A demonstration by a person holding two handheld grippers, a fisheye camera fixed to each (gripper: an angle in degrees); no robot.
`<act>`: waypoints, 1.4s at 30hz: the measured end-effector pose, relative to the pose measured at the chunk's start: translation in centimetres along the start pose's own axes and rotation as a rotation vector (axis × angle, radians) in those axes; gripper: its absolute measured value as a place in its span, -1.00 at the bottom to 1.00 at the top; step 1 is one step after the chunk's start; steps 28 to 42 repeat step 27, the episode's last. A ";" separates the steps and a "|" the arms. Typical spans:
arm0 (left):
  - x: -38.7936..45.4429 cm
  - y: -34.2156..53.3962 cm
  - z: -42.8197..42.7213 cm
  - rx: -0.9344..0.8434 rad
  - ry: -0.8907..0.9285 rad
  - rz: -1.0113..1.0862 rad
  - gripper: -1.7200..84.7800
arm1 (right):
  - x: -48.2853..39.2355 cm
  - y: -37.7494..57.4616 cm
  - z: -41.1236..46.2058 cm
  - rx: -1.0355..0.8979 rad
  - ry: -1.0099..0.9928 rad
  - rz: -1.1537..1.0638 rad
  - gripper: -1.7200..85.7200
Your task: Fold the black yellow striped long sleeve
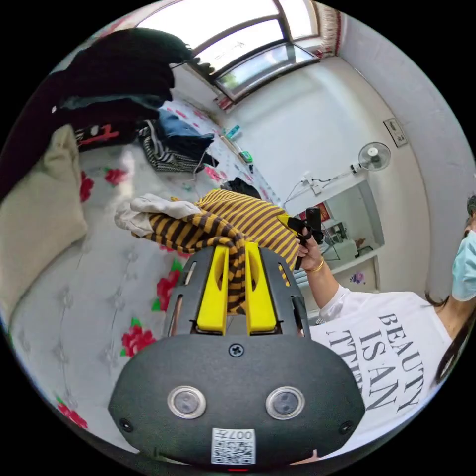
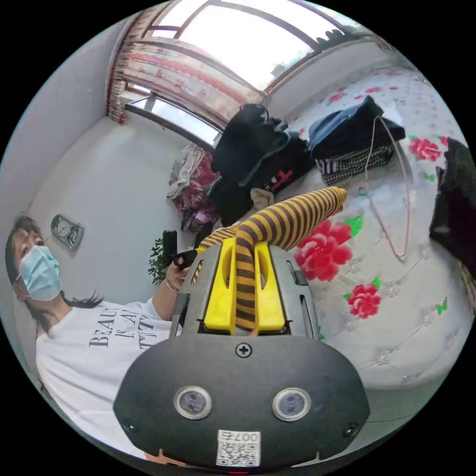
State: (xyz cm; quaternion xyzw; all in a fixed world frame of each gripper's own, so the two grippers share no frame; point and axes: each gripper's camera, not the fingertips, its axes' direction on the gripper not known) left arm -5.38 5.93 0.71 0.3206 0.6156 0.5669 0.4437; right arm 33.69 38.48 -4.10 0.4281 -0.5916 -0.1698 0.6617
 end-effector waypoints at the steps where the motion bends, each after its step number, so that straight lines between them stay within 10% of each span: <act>1: 2.3 -3.7 2.1 -0.011 0.012 0.093 -0.84 | -0.4 -0.7 -2.0 0.035 0.027 -0.015 -0.88; 12: 9.3 -16.5 17.5 -0.125 -0.149 0.242 -0.74 | 6.7 -5.0 -17.7 0.296 0.735 0.297 -0.88; 20: -1.8 5.1 5.5 -0.119 -0.549 -0.115 -0.73 | 7.1 5.0 7.0 -0.101 0.611 0.066 -0.87; 27: 2.3 30.2 -18.5 0.567 -1.126 -0.845 -0.74 | -2.4 7.0 28.6 -0.479 0.334 -0.224 -0.86; 42: 2.3 30.2 -18.5 0.567 -1.126 -0.845 -0.74 | -2.4 7.0 28.6 -0.479 0.334 -0.224 -0.86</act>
